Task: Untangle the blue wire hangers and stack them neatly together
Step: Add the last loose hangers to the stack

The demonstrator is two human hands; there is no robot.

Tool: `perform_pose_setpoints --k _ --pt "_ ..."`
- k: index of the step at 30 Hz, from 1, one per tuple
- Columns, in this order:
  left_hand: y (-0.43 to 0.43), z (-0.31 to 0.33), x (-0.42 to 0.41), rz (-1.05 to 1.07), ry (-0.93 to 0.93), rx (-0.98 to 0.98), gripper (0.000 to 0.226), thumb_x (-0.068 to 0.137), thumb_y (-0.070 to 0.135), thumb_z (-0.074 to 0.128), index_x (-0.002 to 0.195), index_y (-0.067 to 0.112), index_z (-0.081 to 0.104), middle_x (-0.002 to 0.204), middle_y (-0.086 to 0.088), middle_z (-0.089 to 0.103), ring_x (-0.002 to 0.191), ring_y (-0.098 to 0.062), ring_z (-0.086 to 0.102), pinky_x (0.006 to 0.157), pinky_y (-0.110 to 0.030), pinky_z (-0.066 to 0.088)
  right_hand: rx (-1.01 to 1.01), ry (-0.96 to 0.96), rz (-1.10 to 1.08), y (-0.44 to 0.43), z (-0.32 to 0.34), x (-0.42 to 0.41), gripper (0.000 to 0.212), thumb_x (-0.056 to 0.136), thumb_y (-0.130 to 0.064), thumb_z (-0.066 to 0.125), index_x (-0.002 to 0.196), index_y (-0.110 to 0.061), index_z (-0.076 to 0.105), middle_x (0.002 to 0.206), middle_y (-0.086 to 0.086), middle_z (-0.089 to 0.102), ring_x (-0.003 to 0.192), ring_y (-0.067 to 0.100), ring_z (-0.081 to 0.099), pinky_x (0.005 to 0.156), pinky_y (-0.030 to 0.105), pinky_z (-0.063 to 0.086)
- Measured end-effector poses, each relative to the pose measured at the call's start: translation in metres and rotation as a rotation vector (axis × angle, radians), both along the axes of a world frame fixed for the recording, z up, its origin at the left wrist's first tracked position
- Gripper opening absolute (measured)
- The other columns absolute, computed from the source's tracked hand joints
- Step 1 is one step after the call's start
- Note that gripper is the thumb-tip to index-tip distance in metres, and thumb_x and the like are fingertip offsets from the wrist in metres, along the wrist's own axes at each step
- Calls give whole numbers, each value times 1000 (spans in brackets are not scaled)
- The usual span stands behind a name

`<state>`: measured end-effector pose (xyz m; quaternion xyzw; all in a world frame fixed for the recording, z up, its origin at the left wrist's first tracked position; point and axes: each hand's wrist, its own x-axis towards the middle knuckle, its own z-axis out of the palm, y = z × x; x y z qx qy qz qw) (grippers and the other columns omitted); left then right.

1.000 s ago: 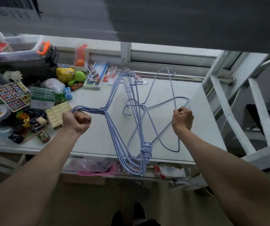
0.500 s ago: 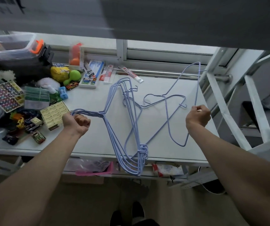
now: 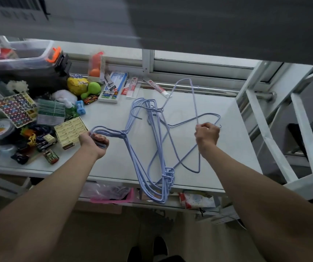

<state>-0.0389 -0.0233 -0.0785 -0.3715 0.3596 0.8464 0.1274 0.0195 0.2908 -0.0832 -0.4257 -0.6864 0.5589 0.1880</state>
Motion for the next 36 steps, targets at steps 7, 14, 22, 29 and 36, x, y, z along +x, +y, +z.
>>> perform_pose_setpoints --k 7,14,22,29,36 --pt "-6 -2 -2 -21 -43 -7 35 93 20 29 62 16 44 39 1 45 41 -12 45 53 -21 39 -63 -42 248 -63 -17 -2 32 82 -11 60 51 -13 53 54 8 55 52 22 52 53 31 38" --pt "-8 -6 -4 2 -36 38 37 94 27 34 59 17 44 41 2 47 38 -14 47 52 -20 42 30 -103 378 -94 -24 3 24 81 -14 57 60 -4 60 67 19 66 63 29 61 63 43 53" --pt "-4 2 -4 -50 -47 -4 38 91 26 37 53 19 37 32 6 34 26 -10 30 41 -10 30 293 -312 556 -77 -8 10 42 82 -37 50 56 -5 56 70 14 68 71 35 66 67 34 51" --pt "-2 6 1 -14 -104 -9 33 87 26 41 55 21 33 31 7 31 22 -11 29 39 -10 32 371 -572 147 -42 -2 21 30 92 -17 48 111 0 62 117 20 64 107 38 62 87 38 49" --pt "-4 8 -1 -74 -151 -65 37 87 22 40 54 21 24 37 4 21 32 -14 18 41 -13 19 179 -760 211 -43 -14 32 42 87 -17 62 121 5 51 120 15 61 108 34 63 85 37 52"
